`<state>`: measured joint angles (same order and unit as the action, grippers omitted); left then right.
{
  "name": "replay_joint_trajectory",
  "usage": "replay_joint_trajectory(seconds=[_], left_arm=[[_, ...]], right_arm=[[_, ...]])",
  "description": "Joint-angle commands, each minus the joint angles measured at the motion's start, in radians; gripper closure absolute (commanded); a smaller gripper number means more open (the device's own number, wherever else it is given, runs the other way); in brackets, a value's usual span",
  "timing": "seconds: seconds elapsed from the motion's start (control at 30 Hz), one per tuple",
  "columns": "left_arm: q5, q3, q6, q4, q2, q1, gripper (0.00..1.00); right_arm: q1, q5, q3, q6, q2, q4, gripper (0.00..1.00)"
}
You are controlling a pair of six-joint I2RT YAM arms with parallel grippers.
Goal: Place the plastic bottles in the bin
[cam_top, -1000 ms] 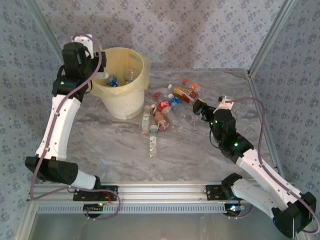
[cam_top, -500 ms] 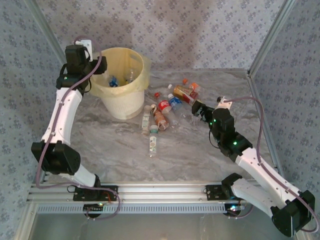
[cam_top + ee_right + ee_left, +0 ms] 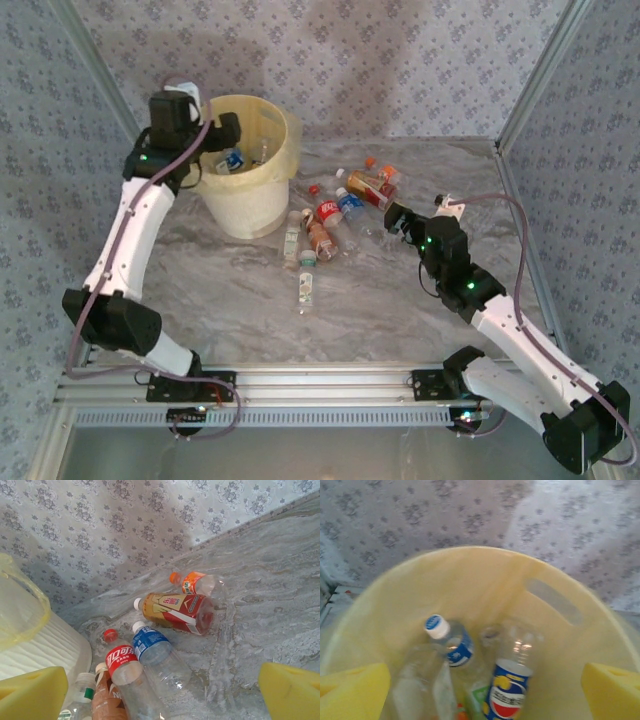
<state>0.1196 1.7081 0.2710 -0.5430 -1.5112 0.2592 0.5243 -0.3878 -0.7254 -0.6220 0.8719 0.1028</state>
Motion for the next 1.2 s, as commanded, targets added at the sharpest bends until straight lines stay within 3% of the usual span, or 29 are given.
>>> replay_joint_trajectory(seconds=[0.0, 0.17, 0.33, 0.6, 0.87, 1.17], left_arm=[[0.162, -0.078, 0.073, -0.020, 0.093, 0.146, 0.02], [0.282, -0.259, 0.212, -0.037, 0.155, 0.341, 0.02], [0.354, -0.410, 0.312, -0.094, 0.196, 0.461, 0.02], [0.120, -0.691, 0.446, -0.010, 0.234, 0.568, 0.02], [0.057, -0.633, 0.347, -0.103, 0.049, 0.633, 0.02], [0.074, -0.575, 0.348, -0.175, -0.134, 0.676, 0.02]], right_arm=[[-0.010, 0.022, -0.024, -0.030, 0.002, 0.024, 0.00], [-0.018, 0.026, -0.026, -0.033, -0.002, 0.047, 0.00], [-0.024, 0.034, -0.008, -0.044, -0.008, 0.027, 0.00], [-0.038, 0.070, 0.007, -0.042, 0.003, 0.009, 0.00], [-0.049, 0.067, 0.008, -0.045, 0.007, 0.016, 0.00], [-0.059, 0.072, 0.003, -0.043, 0.001, 0.047, 0.00]])
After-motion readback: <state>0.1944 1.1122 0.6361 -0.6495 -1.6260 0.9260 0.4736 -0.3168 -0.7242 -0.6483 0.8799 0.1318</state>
